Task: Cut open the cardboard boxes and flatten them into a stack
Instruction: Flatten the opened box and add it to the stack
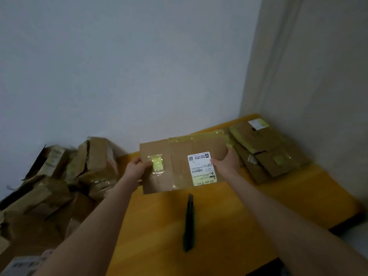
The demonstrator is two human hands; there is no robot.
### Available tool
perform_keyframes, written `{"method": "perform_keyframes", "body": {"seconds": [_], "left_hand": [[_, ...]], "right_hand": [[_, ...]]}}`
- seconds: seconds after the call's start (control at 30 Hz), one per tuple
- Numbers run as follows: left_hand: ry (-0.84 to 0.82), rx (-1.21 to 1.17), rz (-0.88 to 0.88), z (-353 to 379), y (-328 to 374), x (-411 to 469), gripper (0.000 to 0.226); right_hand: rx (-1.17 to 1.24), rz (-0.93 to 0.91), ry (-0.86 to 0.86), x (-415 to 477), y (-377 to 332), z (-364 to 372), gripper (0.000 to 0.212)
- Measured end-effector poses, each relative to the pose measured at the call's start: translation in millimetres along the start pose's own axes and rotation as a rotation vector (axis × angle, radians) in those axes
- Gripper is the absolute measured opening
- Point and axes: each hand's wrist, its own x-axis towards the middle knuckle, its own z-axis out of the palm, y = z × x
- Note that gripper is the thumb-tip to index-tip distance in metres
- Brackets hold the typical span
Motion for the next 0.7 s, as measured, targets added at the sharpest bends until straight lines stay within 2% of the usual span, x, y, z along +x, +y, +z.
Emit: {"method": "perform_keyframes", "body": {"seconds": [0.13,0.27,0.37,0.53,0.7], "left_hand": [[-0.052,-0.113,0.022,71.5,16.3,14.6,0.039],[-0.011,-0.191,0.045,164.8,41.0,38.9,0.040],[0.018,-0.232,0.003,239.4,54.3,57.3,0.041],[0.060,-0.268,-0.024,341.3,76.0,84.7,0.043],[-0.079,-0.123,-0.046,390.7,82.3,103.3,0.056]], "right_hand": [[-0.197,-0.025,0.149,45.8,3.8,-53.5,0.080],[-0.510,-0.122,0.239,96.0,13.1,-92.3,0.077],[-0.637,-0.194,0.169,136.9,30.8,-111.0,0.071],[-0.710,-0.182,0.001,191.8,62.4,-122.4,0.072],[-0.765,-0.127,-0.172,221.8,80.6,-121.1,0.075]]}}
